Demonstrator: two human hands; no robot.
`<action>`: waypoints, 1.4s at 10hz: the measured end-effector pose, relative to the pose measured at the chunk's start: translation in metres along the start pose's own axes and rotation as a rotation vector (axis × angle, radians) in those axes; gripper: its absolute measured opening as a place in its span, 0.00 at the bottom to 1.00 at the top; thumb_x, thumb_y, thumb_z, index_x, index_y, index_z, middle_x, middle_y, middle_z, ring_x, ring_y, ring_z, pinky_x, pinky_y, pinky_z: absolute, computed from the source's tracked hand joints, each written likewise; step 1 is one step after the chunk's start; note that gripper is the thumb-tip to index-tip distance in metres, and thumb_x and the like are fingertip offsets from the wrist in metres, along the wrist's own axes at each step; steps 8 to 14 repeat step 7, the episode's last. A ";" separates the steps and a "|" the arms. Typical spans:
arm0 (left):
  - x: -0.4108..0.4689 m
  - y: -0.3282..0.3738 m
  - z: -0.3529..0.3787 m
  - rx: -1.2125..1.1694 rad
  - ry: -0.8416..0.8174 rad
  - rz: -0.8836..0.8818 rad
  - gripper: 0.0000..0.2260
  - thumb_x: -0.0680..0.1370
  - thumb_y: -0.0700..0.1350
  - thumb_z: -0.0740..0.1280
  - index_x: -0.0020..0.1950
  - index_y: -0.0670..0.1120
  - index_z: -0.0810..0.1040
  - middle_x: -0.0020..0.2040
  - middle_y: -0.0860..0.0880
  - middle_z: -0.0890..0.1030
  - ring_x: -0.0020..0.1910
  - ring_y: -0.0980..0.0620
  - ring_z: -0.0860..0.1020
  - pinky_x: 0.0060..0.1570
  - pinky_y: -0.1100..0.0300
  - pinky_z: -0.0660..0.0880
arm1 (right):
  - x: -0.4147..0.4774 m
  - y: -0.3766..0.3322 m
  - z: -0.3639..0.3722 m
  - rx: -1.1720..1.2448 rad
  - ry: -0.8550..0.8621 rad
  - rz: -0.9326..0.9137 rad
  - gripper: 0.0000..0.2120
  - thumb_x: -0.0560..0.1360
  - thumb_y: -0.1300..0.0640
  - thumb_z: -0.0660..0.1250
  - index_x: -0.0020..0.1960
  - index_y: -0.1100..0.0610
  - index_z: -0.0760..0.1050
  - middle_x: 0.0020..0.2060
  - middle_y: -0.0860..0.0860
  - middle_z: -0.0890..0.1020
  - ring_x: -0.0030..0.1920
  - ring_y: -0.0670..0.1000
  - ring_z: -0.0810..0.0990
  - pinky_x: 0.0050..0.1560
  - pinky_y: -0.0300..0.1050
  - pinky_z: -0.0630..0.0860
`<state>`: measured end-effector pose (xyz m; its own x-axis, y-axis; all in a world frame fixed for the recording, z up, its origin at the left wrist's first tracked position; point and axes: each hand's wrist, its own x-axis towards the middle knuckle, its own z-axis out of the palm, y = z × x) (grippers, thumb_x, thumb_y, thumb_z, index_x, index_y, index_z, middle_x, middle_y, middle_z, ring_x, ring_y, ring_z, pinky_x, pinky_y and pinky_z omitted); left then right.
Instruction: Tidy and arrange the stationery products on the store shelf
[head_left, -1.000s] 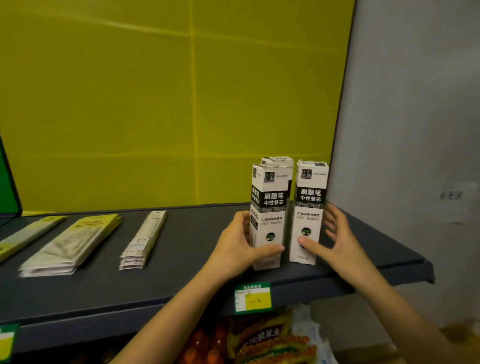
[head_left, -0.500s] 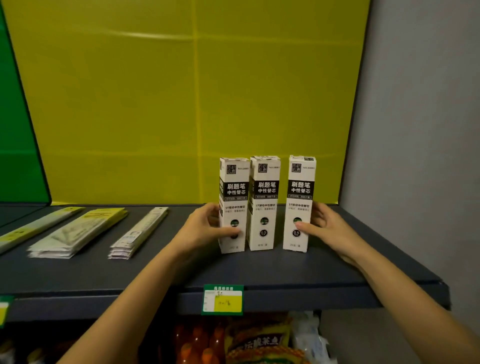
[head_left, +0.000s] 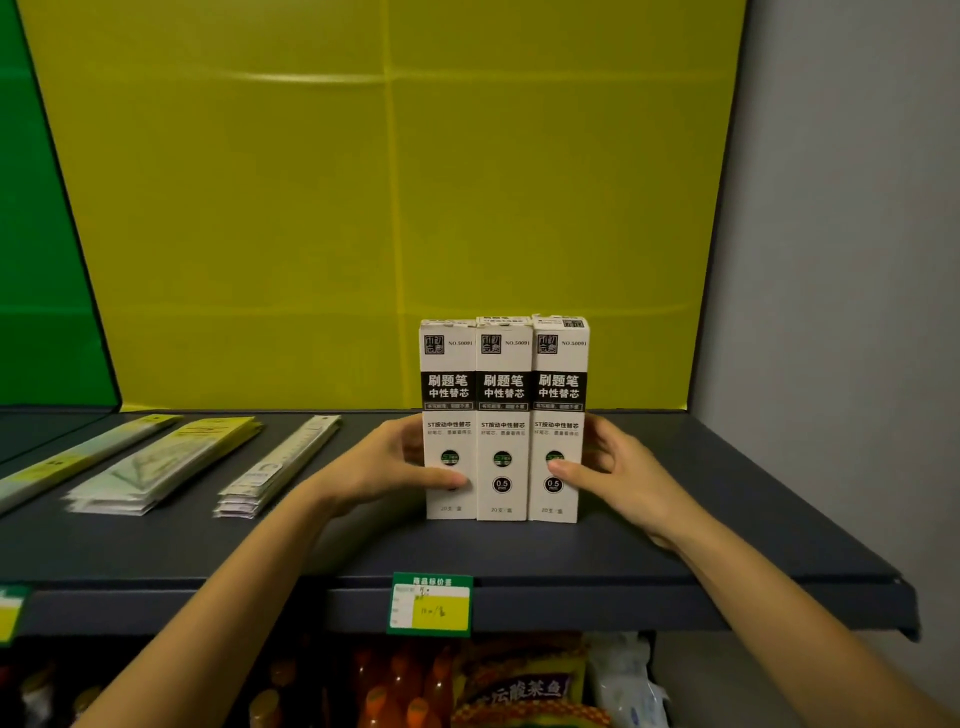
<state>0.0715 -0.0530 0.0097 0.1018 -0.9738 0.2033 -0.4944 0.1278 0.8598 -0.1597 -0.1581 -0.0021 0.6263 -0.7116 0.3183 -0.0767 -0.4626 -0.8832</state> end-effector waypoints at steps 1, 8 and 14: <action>-0.011 -0.001 -0.009 0.007 -0.003 -0.004 0.18 0.68 0.36 0.73 0.55 0.50 0.76 0.51 0.56 0.84 0.52 0.57 0.81 0.49 0.66 0.78 | -0.002 -0.002 0.013 -0.031 -0.001 -0.035 0.21 0.70 0.58 0.71 0.60 0.46 0.67 0.55 0.41 0.78 0.61 0.45 0.76 0.66 0.49 0.71; -0.036 -0.002 -0.025 0.031 -0.049 -0.090 0.32 0.67 0.43 0.76 0.68 0.48 0.66 0.65 0.51 0.75 0.65 0.56 0.73 0.62 0.61 0.70 | -0.014 -0.019 0.025 0.046 0.040 0.027 0.32 0.70 0.58 0.71 0.69 0.48 0.61 0.65 0.42 0.70 0.71 0.47 0.65 0.73 0.49 0.61; -0.036 -0.002 -0.025 0.031 -0.049 -0.090 0.32 0.67 0.43 0.76 0.68 0.48 0.66 0.65 0.51 0.75 0.65 0.56 0.73 0.62 0.61 0.70 | -0.014 -0.019 0.025 0.046 0.040 0.027 0.32 0.70 0.58 0.71 0.69 0.48 0.61 0.65 0.42 0.70 0.71 0.47 0.65 0.73 0.49 0.61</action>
